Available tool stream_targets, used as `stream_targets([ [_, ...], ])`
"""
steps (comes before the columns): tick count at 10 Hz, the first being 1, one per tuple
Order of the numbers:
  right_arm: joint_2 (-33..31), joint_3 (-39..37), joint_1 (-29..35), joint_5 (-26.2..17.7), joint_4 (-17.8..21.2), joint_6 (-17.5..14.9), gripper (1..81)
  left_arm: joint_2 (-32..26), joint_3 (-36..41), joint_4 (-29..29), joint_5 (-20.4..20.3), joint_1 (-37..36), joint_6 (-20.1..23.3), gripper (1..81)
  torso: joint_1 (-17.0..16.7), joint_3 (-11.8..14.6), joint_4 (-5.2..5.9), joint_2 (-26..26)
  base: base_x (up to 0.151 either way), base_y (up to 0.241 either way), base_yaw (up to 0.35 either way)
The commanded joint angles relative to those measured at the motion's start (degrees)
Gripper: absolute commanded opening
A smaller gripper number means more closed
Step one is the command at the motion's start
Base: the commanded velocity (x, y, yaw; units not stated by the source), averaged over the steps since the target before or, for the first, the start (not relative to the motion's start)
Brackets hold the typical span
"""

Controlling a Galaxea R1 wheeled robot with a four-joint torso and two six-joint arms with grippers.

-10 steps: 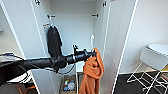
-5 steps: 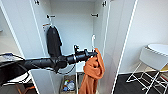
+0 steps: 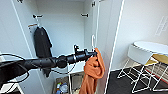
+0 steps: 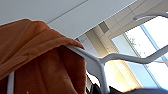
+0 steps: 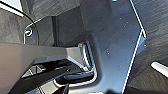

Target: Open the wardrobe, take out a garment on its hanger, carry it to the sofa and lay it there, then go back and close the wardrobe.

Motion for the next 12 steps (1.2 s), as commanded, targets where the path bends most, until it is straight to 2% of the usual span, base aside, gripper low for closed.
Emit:
stream_targets([
  [1,0.5,0.5,1.6,-3.4,0.1,-0.2,81.1,-0.8,1.5,2.2,-6.1,-11.3,1.1,1.0,0.0,0.0,0.0,0.0,0.0,0.0,-0.279],
  [12,0.4,0.0,1.3,-3.3,0.3,-0.2,81.1,-2.1,2.2,2.2,-5.7,-11.5,1.1,1.0,0.0,0.0,0.0,0.0,0.0,0.0,-0.283],
])
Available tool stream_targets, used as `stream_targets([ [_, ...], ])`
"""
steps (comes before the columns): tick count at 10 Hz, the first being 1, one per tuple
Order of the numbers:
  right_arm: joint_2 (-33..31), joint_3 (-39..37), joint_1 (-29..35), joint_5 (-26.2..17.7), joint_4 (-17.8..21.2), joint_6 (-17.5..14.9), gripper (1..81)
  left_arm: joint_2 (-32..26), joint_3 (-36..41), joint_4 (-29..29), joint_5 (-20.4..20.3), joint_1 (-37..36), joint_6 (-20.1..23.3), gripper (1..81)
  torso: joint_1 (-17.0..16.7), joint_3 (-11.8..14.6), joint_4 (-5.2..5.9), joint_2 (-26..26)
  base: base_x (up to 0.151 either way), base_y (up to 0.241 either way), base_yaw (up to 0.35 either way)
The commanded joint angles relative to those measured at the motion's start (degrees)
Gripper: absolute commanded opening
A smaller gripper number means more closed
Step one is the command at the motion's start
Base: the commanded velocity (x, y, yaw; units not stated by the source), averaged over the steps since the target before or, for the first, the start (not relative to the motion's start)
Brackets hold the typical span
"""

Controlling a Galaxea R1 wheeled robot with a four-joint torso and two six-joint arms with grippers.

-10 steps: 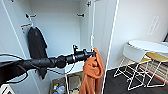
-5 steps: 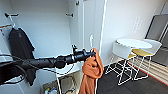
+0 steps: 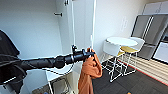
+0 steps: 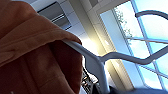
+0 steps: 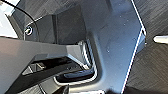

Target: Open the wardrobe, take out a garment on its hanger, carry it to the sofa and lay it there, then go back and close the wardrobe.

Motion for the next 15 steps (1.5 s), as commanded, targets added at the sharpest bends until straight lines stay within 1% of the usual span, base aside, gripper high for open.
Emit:
stream_targets([
  [1,0.3,0.1,1.6,-3.3,0.5,-0.2,81.1,0.1,1.2,2.3,-5.9,-11.6,1.4,1.0,0.0,0.0,0.0,0.0,0.0,0.0,-0.283],
  [10,0.2,0.1,1.5,-3.4,0.2,-0.2,81.1,-0.1,1.4,2.8,-5.6,-11.6,1.4,1.0,0.0,0.0,0.0,0.0,0.0,0.0,-0.283],
  [13,-4.2,1.3,0.2,-3.0,0.7,-0.2,81.1,-0.5,1.8,3.1,-5.5,-11.6,1.4,1.0,0.0,0.0,0.0,0.0,0.0,0.0,-0.283],
  [15,-7.5,6.0,-0.6,-2.6,0.1,-0.2,81.1,-0.9,2.1,3.1,-5.5,-11.6,1.4,1.0,0.0,0.0,0.0,0.0,0.0,0.0,-0.283],
])
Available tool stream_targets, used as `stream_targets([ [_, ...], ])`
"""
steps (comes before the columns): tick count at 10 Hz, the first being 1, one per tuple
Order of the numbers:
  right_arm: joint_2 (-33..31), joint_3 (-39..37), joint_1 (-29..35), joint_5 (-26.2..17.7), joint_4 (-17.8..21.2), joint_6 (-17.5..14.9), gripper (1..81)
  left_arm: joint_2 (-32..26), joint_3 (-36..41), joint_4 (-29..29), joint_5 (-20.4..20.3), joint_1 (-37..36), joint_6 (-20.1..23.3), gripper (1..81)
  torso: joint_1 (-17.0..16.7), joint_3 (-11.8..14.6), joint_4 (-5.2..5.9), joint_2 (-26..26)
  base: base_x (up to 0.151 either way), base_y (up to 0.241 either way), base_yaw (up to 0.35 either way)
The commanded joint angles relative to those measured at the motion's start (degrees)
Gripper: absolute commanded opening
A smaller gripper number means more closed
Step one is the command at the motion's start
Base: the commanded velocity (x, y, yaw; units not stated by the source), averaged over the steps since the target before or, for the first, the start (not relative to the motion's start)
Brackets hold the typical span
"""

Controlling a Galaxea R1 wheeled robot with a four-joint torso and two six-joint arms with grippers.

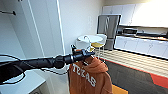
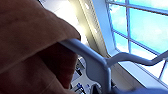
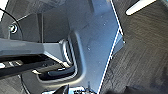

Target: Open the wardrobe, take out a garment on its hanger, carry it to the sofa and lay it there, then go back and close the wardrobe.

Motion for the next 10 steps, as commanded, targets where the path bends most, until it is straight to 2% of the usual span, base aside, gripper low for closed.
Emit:
stream_targets([
  [1,-2.9,6.4,0.2,-2.8,0.0,-0.2,81.1,-0.2,1.4,2.2,-5.4,-11.5,1.3,1.0,0.0,0.0,0.0,0.0,0.0,0.0,-0.283],
  [2,-3.5,7.4,0.1,-1.4,0.3,-0.2,81.1,-0.4,1.5,2.2,-5.4,-11.5,1.3,1.0,0.0,0.0,0.0,0.0,0.0,0.0,-0.283],
  [3,-3.4,7.4,0.0,-1.0,0.4,-0.2,81.1,-0.4,1.5,2.2,-5.4,-11.5,1.3,1.0,0.0,0.0,4.3,0.0,0.0,0.0,-0.283],
  [4,-3.3,7.5,0.1,-1.0,0.4,-0.2,81.1,-0.4,1.5,2.3,-5.4,-11.5,1.3,1.0,0.0,0.0,5.63,0.0,0.0,0.0,-0.282],
  [5,-3.3,7.6,0.2,-1.0,0.4,-0.2,81.1,-0.4,1.5,2.2,-5.4,-11.5,1.3,1.0,0.0,0.0,6.14,0.0,0.0,0.0,-0.283],
  [7,-3.2,7.5,0.2,-1.0,0.4,-0.2,81.1,-0.4,1.5,2.2,-5.4,-11.5,1.3,1.0,0.0,0.0,9.02,0.0,0.0,0.0,-0.283],
  [8,-3.2,7.4,0.2,-1.0,0.5,-0.2,81.1,-0.3,1.5,2.2,-5.4,-11.5,1.3,1.0,0.0,0.0,5.48,0.0,0.0,0.0,-0.282],
  [9,-3.2,7.3,0.2,-1.0,0.7,-0.2,81.1,-0.3,1.5,2.2,-5.4,-11.5,1.3,1.0,0.0,0.0,7.43,0.0,0.0,0.0,-0.283],
  [10,-3.2,7.3,0.3,-1.0,0.7,-0.2,81.1,-0.3,1.5,2.3,-5.4,-11.5,1.3,1.0,0.0,0.0,8.65,0.0,0.0,0.0,-0.283],
])
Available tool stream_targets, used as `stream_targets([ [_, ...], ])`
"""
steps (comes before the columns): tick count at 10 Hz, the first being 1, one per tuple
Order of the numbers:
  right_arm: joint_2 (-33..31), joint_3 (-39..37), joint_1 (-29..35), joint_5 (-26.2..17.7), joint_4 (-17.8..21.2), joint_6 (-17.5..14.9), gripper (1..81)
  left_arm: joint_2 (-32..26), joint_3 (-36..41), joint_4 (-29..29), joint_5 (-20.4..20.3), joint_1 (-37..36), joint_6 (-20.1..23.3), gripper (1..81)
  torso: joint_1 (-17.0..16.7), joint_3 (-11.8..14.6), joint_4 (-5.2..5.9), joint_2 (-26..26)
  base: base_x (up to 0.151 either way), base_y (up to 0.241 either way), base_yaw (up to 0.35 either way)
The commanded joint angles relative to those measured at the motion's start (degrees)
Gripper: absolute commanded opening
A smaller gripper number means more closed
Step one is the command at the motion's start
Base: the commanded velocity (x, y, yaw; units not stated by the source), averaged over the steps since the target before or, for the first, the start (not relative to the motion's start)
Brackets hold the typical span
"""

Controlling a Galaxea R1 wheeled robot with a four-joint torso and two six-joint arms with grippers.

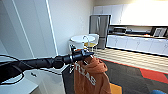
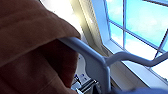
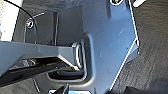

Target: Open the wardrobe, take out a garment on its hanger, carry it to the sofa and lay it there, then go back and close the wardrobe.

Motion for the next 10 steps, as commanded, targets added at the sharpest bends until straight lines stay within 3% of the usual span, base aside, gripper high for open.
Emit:
stream_targets([
  [1,-0.3,0.1,1.1,-3.5,0.7,-0.2,81.1,0.4,1.2,2.1,-5.4,-11.5,1.4,1.0,0.0,0.0,0.0,0.0,0.0,0.0,-0.283],
  [10,0.7,0.0,1.1,-3.5,0.5,-0.1,81.1,0.0,2.1,2.8,-5.4,-11.5,1.4,1.0,0.0,0.0,0.0,0.0,0.0,0.0,-0.283],
])
